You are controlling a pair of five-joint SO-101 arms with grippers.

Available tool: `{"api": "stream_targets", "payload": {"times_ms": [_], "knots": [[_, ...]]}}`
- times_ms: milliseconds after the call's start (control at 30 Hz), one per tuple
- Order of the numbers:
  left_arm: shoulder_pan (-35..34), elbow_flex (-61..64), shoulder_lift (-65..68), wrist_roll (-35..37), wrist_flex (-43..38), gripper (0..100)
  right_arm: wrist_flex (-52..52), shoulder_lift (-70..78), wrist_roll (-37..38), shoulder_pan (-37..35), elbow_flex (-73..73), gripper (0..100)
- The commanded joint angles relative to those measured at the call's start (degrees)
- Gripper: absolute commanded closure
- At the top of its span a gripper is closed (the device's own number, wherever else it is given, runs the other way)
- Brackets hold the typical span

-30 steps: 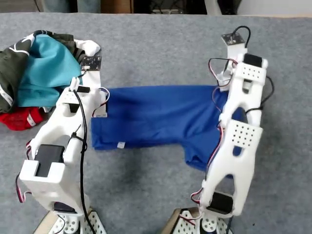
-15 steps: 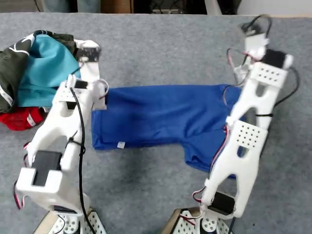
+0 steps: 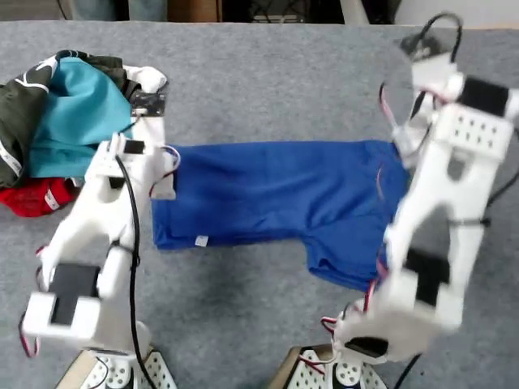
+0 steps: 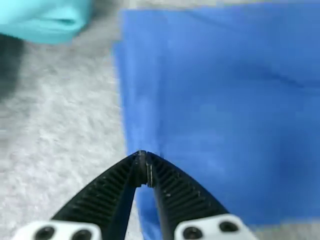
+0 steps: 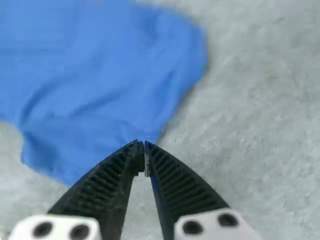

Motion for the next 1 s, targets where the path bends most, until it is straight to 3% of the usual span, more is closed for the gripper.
{"api": "stream_targets", "payload": {"times_ms": [0,200,300,433,533,733,967], "knots": [[3.6,7.8,-9.5,-3.0,-1.8,97,-10.5,-16.4,11.5,-0.3,26.0,98.5],[-0.8,16.3,-7.6,-2.5,-7.9,97,-24.1,-30.0,28.3,-0.4,53.8,95.9],[-2.2,16.1,-3.0,-3.2,-7.6,97,-28.1,-30.9,28.7,1.5,59.9,92.0],[-2.1,14.3,-1.0,-3.2,-7.6,97,-29.4,-29.5,28.9,7.2,63.1,98.8],[-2.1,14.2,-1.0,-3.2,-7.6,97,-29.8,-28.6,32.4,11.8,64.7,98.5],[-2.1,13.7,-1.1,-7.9,-7.6,97,-35.5,-28.3,33.3,15.1,69.3,98.5],[-2.0,9.2,-1.7,-7.9,-4.9,97,-37.0,-28.5,34.1,18.0,69.2,98.5]]}}
